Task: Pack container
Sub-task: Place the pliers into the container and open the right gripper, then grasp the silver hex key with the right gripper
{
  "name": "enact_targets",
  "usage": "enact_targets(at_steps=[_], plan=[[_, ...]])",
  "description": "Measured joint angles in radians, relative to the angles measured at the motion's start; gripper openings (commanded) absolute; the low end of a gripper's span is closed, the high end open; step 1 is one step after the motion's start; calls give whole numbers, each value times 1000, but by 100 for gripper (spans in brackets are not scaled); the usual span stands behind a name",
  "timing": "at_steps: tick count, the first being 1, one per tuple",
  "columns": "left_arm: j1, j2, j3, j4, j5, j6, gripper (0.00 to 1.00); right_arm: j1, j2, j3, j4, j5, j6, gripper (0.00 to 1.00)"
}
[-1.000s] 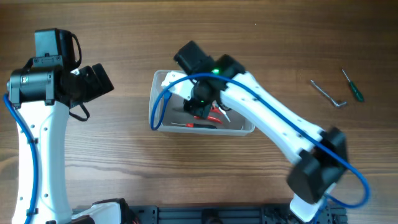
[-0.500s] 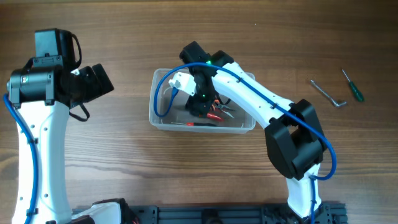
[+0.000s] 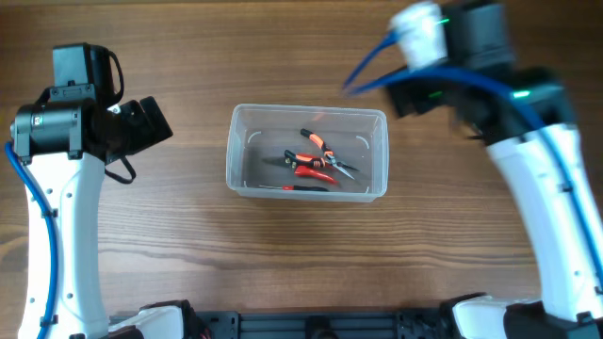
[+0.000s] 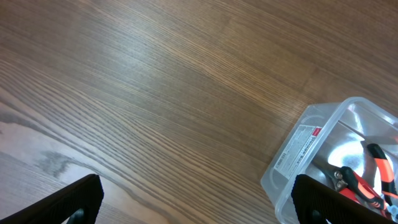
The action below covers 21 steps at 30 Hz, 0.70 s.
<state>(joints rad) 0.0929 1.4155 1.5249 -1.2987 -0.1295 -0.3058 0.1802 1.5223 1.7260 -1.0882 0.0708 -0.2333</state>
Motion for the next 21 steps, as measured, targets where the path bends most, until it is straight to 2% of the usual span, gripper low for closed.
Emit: enact_targets(at_steps=[3, 8, 15, 18, 21], plan=[[0, 0, 0, 0, 0, 0, 100, -238, 48, -6, -16, 18, 5, 100], [0, 0, 0, 0, 0, 0, 100, -417, 199, -13, -23, 19, -177, 98], [0, 0, 0, 0, 0, 0, 100, -480, 441, -18, -41, -51, -398, 97], [0, 0, 0, 0, 0, 0, 100, -480, 524, -18, -53, -65, -443, 91], [0, 0, 0, 0, 0, 0, 100, -480, 576, -29, -68, -71, -483, 91]])
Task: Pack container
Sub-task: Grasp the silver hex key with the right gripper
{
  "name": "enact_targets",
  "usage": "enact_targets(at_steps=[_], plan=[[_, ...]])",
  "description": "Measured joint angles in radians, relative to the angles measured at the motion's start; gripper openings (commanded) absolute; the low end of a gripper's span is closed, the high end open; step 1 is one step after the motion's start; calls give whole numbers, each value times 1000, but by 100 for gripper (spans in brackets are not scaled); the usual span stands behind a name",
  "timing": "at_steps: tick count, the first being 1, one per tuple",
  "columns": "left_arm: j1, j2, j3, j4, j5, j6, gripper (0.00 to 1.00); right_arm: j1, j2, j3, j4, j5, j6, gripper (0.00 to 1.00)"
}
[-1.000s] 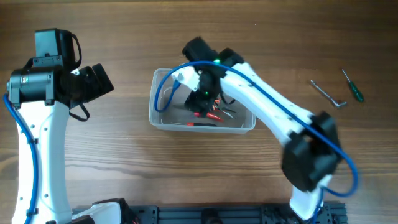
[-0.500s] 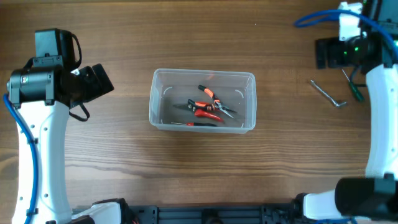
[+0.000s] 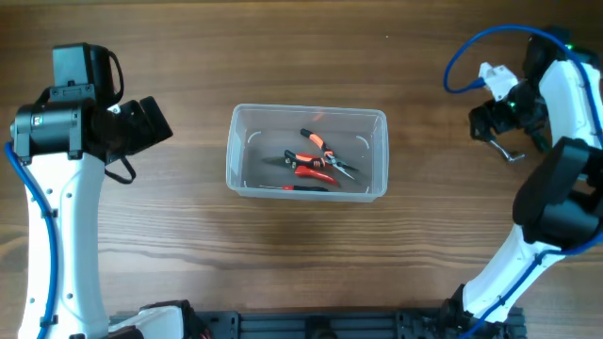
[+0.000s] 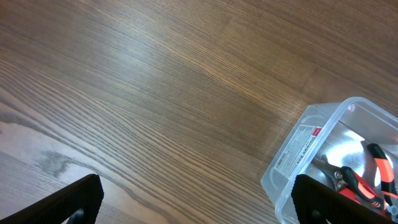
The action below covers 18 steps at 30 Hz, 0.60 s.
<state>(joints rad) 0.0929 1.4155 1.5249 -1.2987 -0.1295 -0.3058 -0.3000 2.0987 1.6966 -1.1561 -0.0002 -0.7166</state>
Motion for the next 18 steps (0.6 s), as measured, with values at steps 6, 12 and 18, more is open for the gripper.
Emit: enact_targets(at_steps=[6, 12, 18], plan=[[0, 0, 0, 0, 0, 0, 100, -23, 37, -59, 20, -1, -31, 89], [0, 0, 0, 0, 0, 0, 100, -87, 41, -159, 136, -3, -52, 83], [0, 0, 0, 0, 0, 0, 100, -94, 41, -172, 202, -2, -57, 71]])
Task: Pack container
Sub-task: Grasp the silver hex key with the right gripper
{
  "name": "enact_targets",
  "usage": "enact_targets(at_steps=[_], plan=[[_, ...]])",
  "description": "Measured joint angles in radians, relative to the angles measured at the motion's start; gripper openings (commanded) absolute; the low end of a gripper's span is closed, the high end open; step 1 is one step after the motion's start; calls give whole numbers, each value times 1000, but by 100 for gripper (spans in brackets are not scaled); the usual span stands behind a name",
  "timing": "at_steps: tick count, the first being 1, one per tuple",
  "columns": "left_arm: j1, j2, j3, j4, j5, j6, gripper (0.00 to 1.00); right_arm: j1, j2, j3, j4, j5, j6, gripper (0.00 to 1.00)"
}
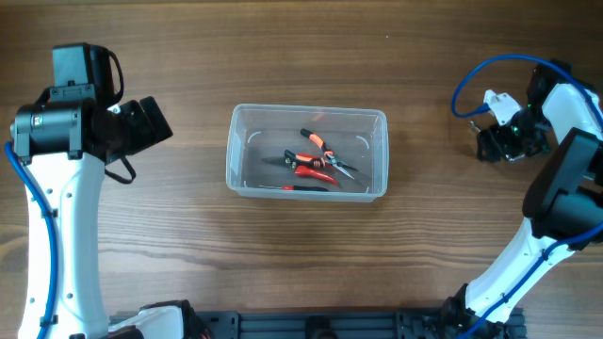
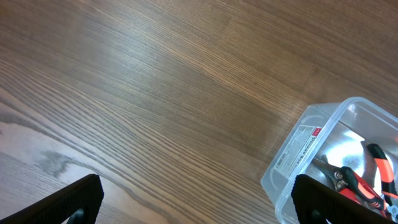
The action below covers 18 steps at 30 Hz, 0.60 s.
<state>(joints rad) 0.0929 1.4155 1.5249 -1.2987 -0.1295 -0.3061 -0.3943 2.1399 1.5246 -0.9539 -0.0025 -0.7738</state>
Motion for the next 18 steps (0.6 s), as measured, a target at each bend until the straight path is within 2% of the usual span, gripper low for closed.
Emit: enact_targets(at_steps=[8, 14, 18], plan=[[0, 0, 0, 0, 0, 0, 100, 0, 0, 0, 9, -1, -9, 45], [0, 0, 0, 0, 0, 0, 100, 0, 0, 0, 9, -1, -11, 21], [0, 0, 0, 0, 0, 0, 100, 0, 0, -1, 8, -6, -10, 10]])
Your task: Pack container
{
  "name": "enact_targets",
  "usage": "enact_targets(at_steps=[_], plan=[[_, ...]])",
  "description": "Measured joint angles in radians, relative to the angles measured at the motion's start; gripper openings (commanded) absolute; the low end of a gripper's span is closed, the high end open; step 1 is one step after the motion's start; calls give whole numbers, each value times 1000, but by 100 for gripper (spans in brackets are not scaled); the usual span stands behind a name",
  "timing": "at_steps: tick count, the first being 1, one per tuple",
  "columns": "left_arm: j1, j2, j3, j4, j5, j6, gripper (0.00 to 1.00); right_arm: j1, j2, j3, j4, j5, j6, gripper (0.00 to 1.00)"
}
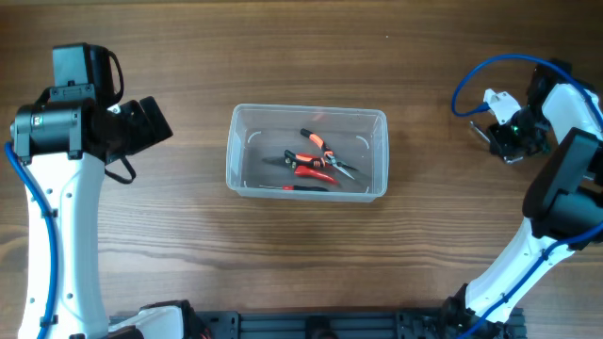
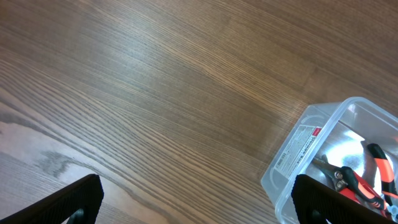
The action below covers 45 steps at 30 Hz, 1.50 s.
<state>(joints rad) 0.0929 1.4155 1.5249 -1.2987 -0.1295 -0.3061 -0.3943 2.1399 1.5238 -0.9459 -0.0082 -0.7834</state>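
Observation:
A clear plastic container (image 1: 237, 151) stands mid-table, and its corner with a white label (image 2: 300, 149) shows in the left wrist view. Inside lie orange-handled pliers (image 1: 316, 162) and other small hand tools, seen also as orange handles (image 2: 372, 175) at the frame's right edge. My left gripper (image 2: 198, 202) hangs open over bare wood to the left of the container, holding nothing; its fingers (image 2: 78, 199) are spread wide. My right gripper (image 1: 501, 141) is far to the right near the table's edge, too small to tell how its jaws stand.
A brown wooden table (image 1: 301, 254) carries everything. The right arm's blue cable (image 1: 471, 80) loops above its wrist. The left arm's white link (image 1: 57, 235) runs down the left side. Black mounts sit along the front edge (image 1: 311, 325).
My right gripper has shifted a little at the far right. The left arm, the container and the tools have not moved.
At first my right arm was a blur high above the container's back right corner. Then it was out at the table's far right, where it has stayed with small shifts. The left gripper stayed open beside the container throughout.

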Motion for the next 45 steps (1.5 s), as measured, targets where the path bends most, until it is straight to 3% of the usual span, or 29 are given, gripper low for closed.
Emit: enact_targets(at_steps=[1, 6, 12, 18, 24, 27, 32, 36, 40, 45], plan=[[0, 0, 0, 0, 0, 0, 100, 0, 0, -1, 0, -7, 0, 4], [0, 0, 0, 0, 0, 0, 100, 0, 0, -4, 16, -38, 42, 4], [0, 0, 0, 8, 0, 0, 100, 46, 0, 5, 11, -48, 264, 4], [0, 0, 0, 23, 0, 0, 100, 243, -39, 145, -85, -85, 444, 4], [0, 0, 0, 23, 0, 0, 100, 491, -330, 240, -98, -109, 510, 4], [0, 0, 0, 22, 0, 0, 100, 663, -443, 257, -167, -128, 428, 4], [0, 0, 0, 21, 0, 0, 100, 856, -413, 201, -226, -142, 153, 4], [0, 0, 0, 12, 0, 0, 100, 919, -339, 96, -162, -166, -26, 4], [0, 0, 0, 2, 0, 0, 100, 924, -258, 5, -74, -180, -93, 7], [0, 0, 0, 0, 0, 0, 100, 924, -158, -43, -58, -186, -108, 36]])
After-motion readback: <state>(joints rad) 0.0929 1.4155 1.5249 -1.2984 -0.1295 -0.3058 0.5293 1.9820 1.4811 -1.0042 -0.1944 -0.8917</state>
